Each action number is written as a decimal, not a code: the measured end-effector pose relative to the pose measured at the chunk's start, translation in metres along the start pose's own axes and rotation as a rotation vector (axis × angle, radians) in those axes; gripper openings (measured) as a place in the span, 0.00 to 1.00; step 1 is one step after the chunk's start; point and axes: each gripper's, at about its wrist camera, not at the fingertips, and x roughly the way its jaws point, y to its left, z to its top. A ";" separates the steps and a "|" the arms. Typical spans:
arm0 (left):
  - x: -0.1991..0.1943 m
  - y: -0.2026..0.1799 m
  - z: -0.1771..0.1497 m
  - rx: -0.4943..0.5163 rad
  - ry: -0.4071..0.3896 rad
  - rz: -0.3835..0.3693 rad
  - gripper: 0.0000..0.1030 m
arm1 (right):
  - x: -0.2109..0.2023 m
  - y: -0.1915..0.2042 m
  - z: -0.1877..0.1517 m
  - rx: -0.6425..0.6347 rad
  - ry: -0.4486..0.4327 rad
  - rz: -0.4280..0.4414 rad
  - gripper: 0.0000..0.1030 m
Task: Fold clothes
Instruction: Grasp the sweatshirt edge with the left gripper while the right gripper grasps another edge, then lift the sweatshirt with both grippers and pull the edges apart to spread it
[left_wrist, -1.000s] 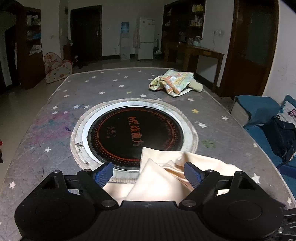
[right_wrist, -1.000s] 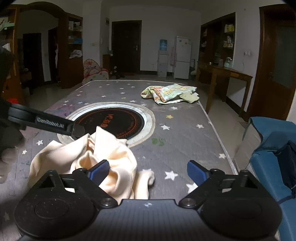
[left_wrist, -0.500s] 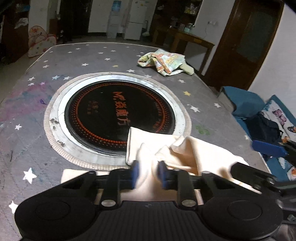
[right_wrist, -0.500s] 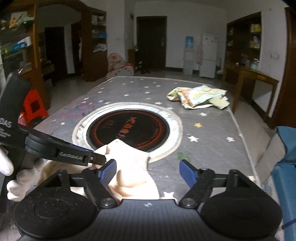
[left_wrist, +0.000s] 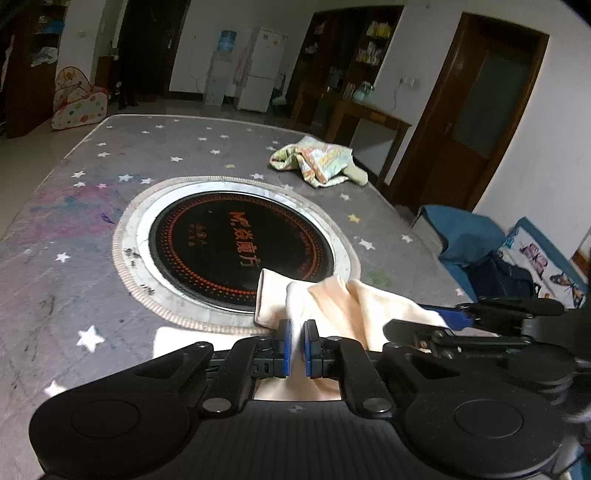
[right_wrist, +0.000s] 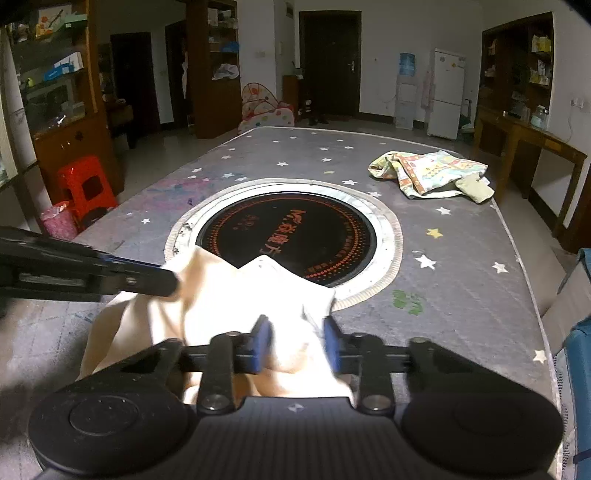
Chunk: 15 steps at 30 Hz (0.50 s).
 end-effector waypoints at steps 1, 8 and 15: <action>-0.006 0.001 -0.003 -0.003 -0.009 0.001 0.07 | -0.003 0.000 -0.001 0.000 -0.007 -0.002 0.18; -0.051 0.004 -0.021 -0.023 -0.075 -0.001 0.07 | -0.037 -0.001 -0.010 0.005 -0.064 -0.029 0.13; -0.095 0.015 -0.036 -0.043 -0.133 0.020 0.07 | -0.071 -0.009 -0.025 0.049 -0.101 -0.079 0.09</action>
